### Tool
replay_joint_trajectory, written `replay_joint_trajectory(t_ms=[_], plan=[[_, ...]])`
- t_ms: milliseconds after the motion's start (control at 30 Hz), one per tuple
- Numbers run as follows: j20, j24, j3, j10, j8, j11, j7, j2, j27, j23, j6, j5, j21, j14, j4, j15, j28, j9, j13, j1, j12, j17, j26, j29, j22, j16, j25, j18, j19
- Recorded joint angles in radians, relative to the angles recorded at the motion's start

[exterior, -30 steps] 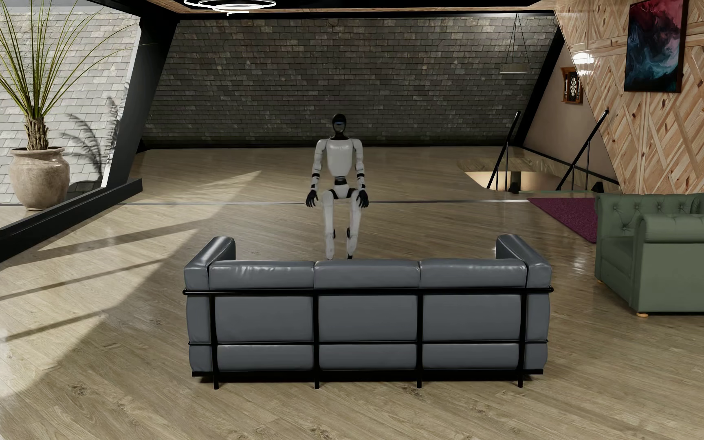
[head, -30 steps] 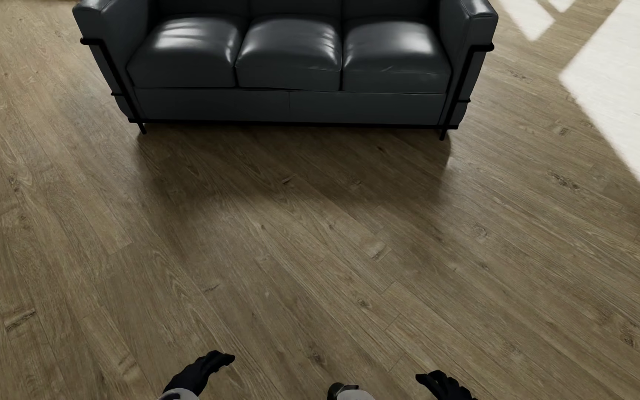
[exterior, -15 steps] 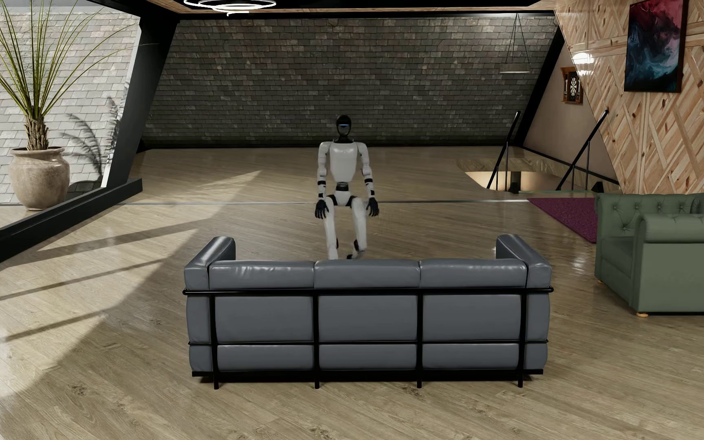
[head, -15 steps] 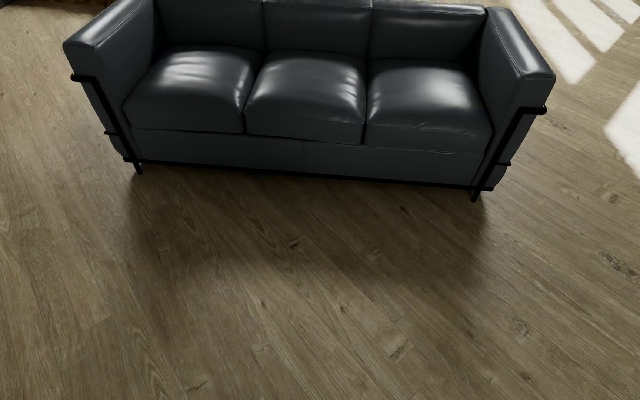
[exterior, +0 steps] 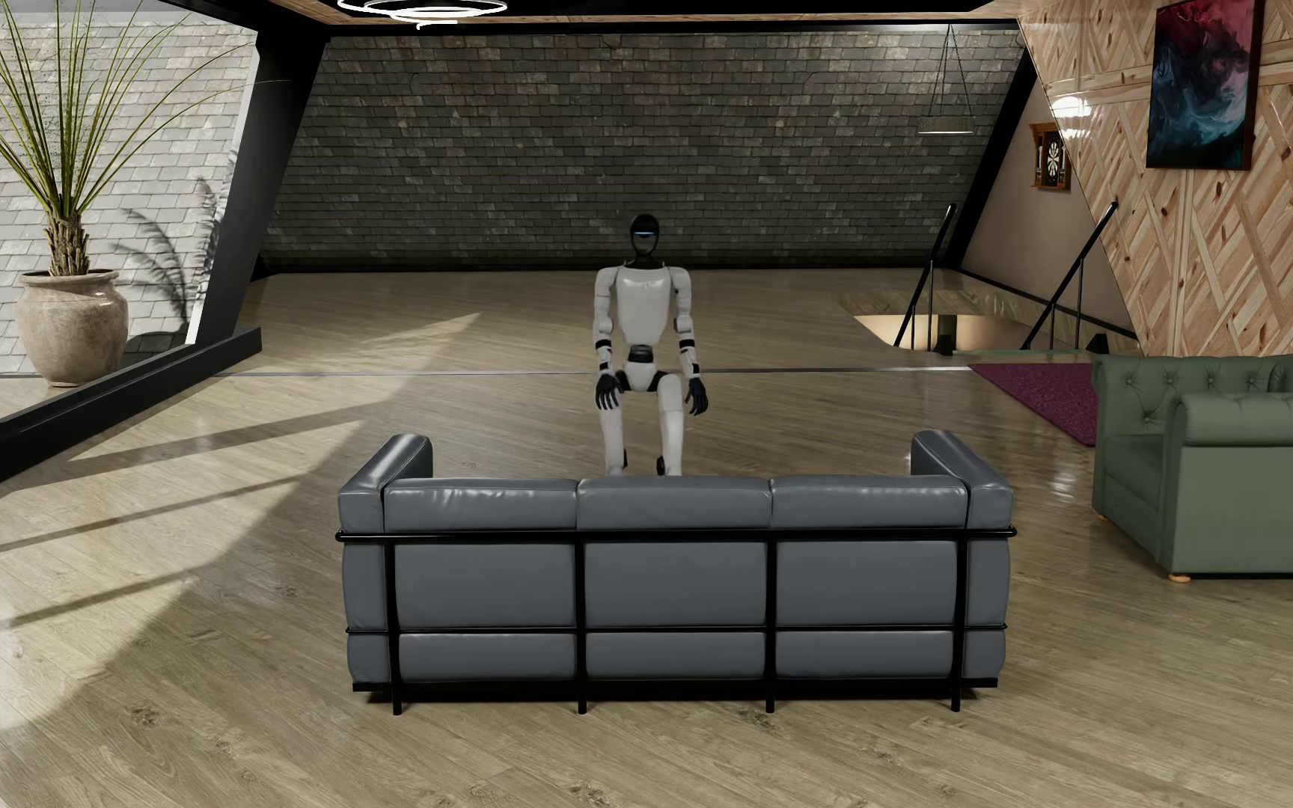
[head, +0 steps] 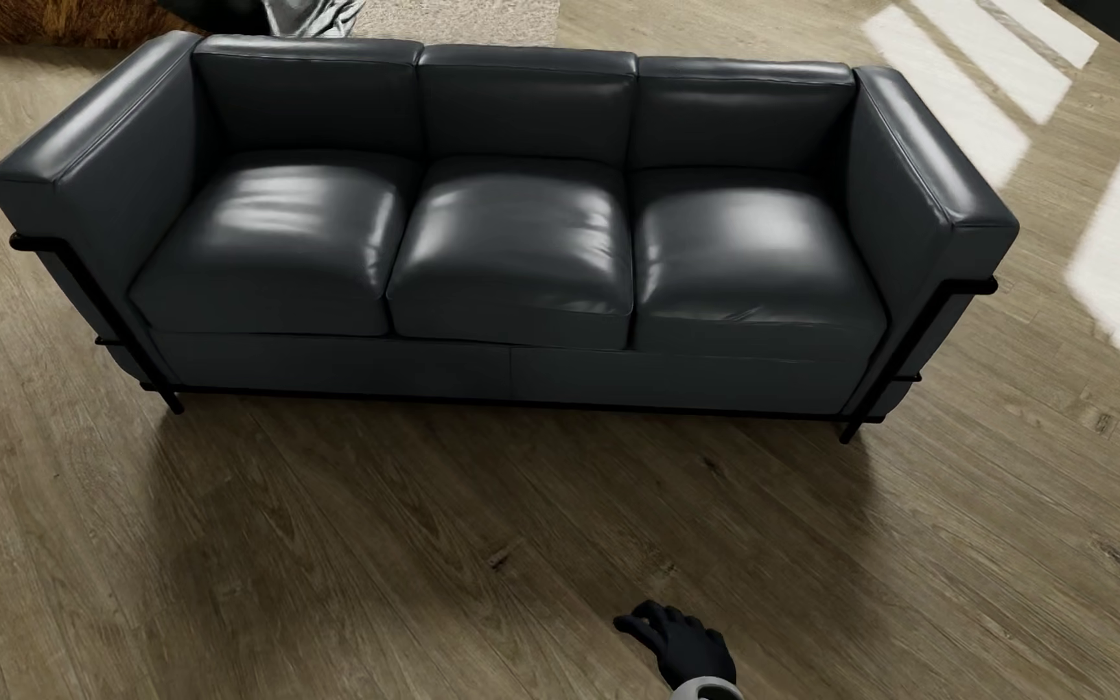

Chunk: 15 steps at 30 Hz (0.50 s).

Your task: Head to the dark sofa

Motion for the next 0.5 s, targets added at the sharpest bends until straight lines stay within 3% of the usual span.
replay_joint_trajectory(t_ms=[100, 167, 200, 267, 367, 433, 467, 500], plan=[[0.015, 0.003, 0.011, 0.010, -0.017, 0.300, 0.059, -0.108, 0.050, 0.076, -0.043, -0.094, 0.027, -0.087, -0.067, 0.253, 0.005, -0.008, 0.051, 0.089, -0.031, -0.036, 0.002, 0.102, 0.025, -0.037, -0.028, 0.043, 0.074], [0.009, 0.001, 0.018, 0.021, -0.062, 0.577, 0.113, -0.257, 0.032, 0.082, -0.074, -0.211, 0.079, -0.142, -0.113, 0.435, 0.012, -0.004, 0.060, 0.137, -0.049, -0.098, -0.019, 0.171, 0.021, -0.050, -0.073, 0.066, 0.218], [0.007, 0.003, 0.016, 0.027, -0.069, 0.689, 0.133, -0.332, 0.023, 0.069, -0.091, -0.262, 0.084, -0.170, -0.140, 0.470, 0.027, -0.001, 0.071, 0.160, -0.054, -0.127, -0.045, 0.182, 0.031, -0.050, -0.075, 0.071, 0.258], [0.005, 0.012, 0.008, 0.039, -0.048, 0.800, 0.153, -0.466, 0.041, 0.019, -0.117, -0.272, 0.018, -0.219, -0.189, 0.301, 0.047, 0.007, 0.113, 0.211, -0.092, -0.157, -0.053, 0.161, 0.055, -0.054, -0.025, 0.080, 0.226], [0.008, 0.033, -0.017, 0.044, -0.050, 0.652, 0.130, -0.593, 0.093, -0.053, -0.131, -0.288, -0.115, -0.276, -0.236, 0.033, 0.059, 0.014, 0.180, 0.284, -0.154, -0.134, -0.058, 0.087, 0.070, -0.065, 0.086, 0.088, 0.184], [-0.027, 0.033, -0.043, 0.016, -0.044, 0.376, 0.091, -0.627, 0.098, -0.073, -0.133, -0.272, -0.128, -0.290, -0.254, -0.019, 0.053, 0.013, 0.199, 0.333, -0.175, -0.128, -0.090, 0.076, 0.037, -0.050, 0.089, 0.086, 0.118], [-0.048, 0.031, -0.056, -0.011, -0.003, 0.204, 0.066, -0.625, 0.097, -0.074, -0.131, -0.238, -0.124, -0.286, -0.259, 0.002, 0.046, 0.011, 0.205, 0.359, -0.182, -0.123, -0.104, 0.078, 0.020, -0.039, 0.080, 0.084, 0.123], [-0.068, 0.027, -0.070, -0.035, 0.103, 0.049, 0.036, -0.611, 0.096, -0.071, -0.126, -0.178, -0.123, -0.281, -0.264, 0.102, 0.038, 0.010, 0.213, 0.386, -0.189, -0.116, -0.112, 0.080, 0.009, -0.030, 0.071, 0.081, 0.132]])
